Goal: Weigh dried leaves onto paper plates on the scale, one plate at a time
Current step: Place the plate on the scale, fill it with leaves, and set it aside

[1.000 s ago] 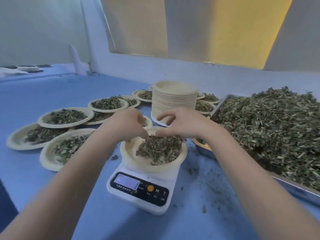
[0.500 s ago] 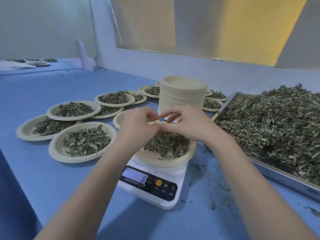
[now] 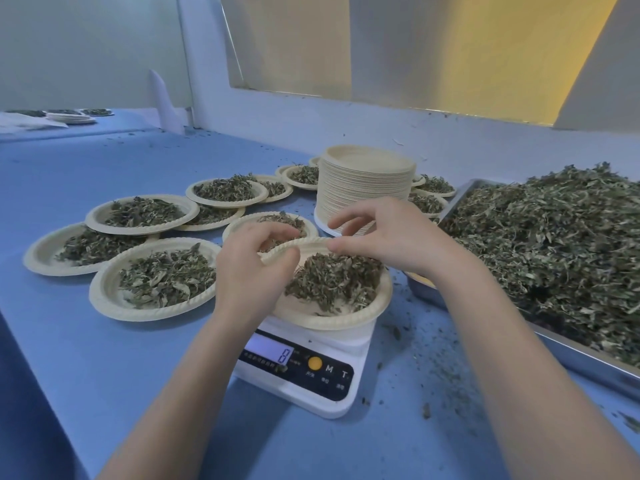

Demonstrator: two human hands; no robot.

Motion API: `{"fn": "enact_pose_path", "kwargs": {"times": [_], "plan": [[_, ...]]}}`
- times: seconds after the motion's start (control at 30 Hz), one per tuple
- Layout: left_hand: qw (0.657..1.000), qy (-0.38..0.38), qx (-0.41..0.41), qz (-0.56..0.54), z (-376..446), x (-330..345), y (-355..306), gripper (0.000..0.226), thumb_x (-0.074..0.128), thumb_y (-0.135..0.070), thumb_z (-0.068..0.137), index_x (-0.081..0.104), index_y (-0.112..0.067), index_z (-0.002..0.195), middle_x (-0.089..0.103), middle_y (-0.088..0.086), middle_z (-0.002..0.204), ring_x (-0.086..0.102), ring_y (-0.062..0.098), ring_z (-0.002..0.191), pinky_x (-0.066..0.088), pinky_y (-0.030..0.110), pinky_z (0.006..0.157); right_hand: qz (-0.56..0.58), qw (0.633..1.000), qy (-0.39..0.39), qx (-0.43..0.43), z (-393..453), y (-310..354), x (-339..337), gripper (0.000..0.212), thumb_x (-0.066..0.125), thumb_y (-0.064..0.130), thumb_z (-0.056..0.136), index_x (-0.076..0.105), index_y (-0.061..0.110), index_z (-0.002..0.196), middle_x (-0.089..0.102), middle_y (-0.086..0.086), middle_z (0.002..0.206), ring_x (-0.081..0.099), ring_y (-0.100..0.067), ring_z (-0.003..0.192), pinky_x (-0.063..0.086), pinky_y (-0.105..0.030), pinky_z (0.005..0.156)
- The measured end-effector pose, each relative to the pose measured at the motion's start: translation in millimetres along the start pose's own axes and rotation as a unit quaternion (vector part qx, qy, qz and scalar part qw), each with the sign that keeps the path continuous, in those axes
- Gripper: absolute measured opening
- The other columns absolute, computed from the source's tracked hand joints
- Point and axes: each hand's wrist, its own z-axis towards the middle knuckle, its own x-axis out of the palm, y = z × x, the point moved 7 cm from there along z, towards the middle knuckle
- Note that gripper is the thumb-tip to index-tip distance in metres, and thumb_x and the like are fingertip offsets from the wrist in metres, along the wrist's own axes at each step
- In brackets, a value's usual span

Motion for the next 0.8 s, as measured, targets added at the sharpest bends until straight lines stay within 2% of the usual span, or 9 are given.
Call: {"fn": "enact_pose_path", "kwargs": {"times": [0.1, 0.23, 0.3, 0.37, 0.43, 0.5, 0.6, 0.7, 0.8], "plan": [[1.0, 0.001, -0.002, -0.011, -2.1, -0.7, 0.7, 0.023, 0.066, -0.013, 0.079, 0.067, -0.035, 0.086, 0.064, -0.013, 0.091, 0.053, -0.001, 0.089, 0.035, 0.012, 0.073, -0.008, 1.0, 0.006, -0.002, -0.8, 0.3, -0.2, 0.026, 0.074, 0.043, 0.077, 0.068, 0.036, 0.102, 0.067, 0.011, 0.096, 0.058, 0.006, 0.084, 0.043, -0.011, 0.07], [1.0, 0.0, 0.024, -0.001, -0.9, -0.1, -7.7, 0.027, 0.066, -0.012, 0.079, 0.064, -0.039, 0.084, 0.063, -0.019, 0.089, 0.051, -0.002, 0.09, 0.033, 0.003, 0.073, -0.034, 0.999, 0.025, 0.004, -2.1, -0.8, 2.8, 0.033, 0.074, 0.048, 0.075, 0.067, 0.039, 0.106, 0.066, 0.012, 0.1, 0.055, 0.007, 0.084, 0.038, -0.01, 0.066], [1.0, -0.001, 0.011, -0.012, -2.5, 0.7, -3.6, 0.027, 0.065, -0.012, 0.079, 0.065, -0.038, 0.085, 0.063, -0.016, 0.09, 0.052, 0.0, 0.09, 0.034, 0.006, 0.074, -0.077, 0.995, 0.052, 0.021, -2.8, -3.0, 10.6, 0.042, 0.072, 0.057, 0.072, 0.064, 0.042, 0.111, 0.062, 0.015, 0.105, 0.054, 0.003, 0.088, 0.039, -0.015, 0.069], [1.0, -0.004, -0.01, -0.019, -4.9, 1.3, 3.8, 0.025, 0.064, -0.013, 0.08, 0.066, -0.037, 0.086, 0.063, -0.013, 0.09, 0.054, 0.003, 0.088, 0.036, 0.012, 0.072, -0.17, 0.982, 0.081, 0.033, -1.4, -6.2, 23.3, 0.053, 0.066, 0.064, 0.072, 0.059, 0.04, 0.119, 0.058, 0.01, 0.112, 0.054, -0.008, 0.099, 0.044, -0.026, 0.078], [0.999, -0.016, -0.021, -0.019, -6.2, -1.3, 9.8, 0.025, 0.064, -0.012, 0.081, 0.067, -0.036, 0.085, 0.062, -0.015, 0.086, 0.054, 0.003, 0.083, 0.036, 0.011, 0.07, -0.234, 0.968, 0.087, 0.021, 2.2, -5.2, 34.7, 0.052, 0.062, 0.061, 0.079, 0.058, 0.034, 0.123, 0.059, 0.004, 0.118, 0.054, -0.015, 0.105, 0.045, -0.031, 0.08], [0.999, -0.03, -0.028, -0.028, -6.0, -5.8, 15.4, 0.025, 0.064, -0.011, 0.081, 0.067, -0.035, 0.085, 0.062, -0.015, 0.084, 0.053, 0.005, 0.078, 0.038, 0.016, 0.071, -0.2, 0.978, 0.063, -0.007, 5.7, 0.7, 36.7, 0.035, 0.065, 0.047, 0.084, 0.065, 0.029, 0.114, 0.063, 0.001, 0.112, 0.057, -0.014, 0.1, 0.046, -0.026, 0.078], [0.996, -0.048, -0.051, -0.054, -5.8, -12.8, 25.0, 0.022, 0.064, -0.013, 0.081, 0.069, -0.034, 0.084, 0.064, -0.011, 0.083, 0.052, 0.009, 0.072, 0.044, 0.03, 0.073, -0.091, 0.995, 0.009, -0.028, 6.6, 7.7, 25.3, 0.012, 0.069, 0.029, 0.085, 0.073, 0.028, 0.097, 0.066, 0.009, 0.088, 0.054, 0.003, 0.074, 0.038, -0.004, 0.062], [0.995, -0.055, -0.056, -0.069, -5.5, -15.2, 27.4, 0.019, 0.062, -0.017, 0.079, 0.069, -0.035, 0.083, 0.063, -0.011, 0.081, 0.05, 0.009, 0.068, 0.045, 0.034, 0.073, -0.063, 0.996, -0.04, -0.039, 4.3, 12.0, 12.2, 0.009, 0.07, 0.027, 0.084, 0.074, 0.029, 0.092, 0.064, 0.014, 0.08, 0.052, 0.005, 0.067, 0.038, -0.003, 0.061], [0.995, -0.049, -0.053, -0.065, -5.8, -13.9, 27.2, 0.019, 0.062, -0.017, 0.079, 0.068, -0.035, 0.082, 0.062, -0.013, 0.08, 0.048, 0.008, 0.068, 0.044, 0.033, 0.072, -0.023, 0.996, -0.084, -0.036, 0.6, 13.8, -0.9, 0.01, 0.07, 0.024, 0.085, 0.075, 0.027, 0.093, 0.069, 0.009, 0.081, 0.063, -0.005, 0.071, 0.047, -0.012, 0.071]]}}
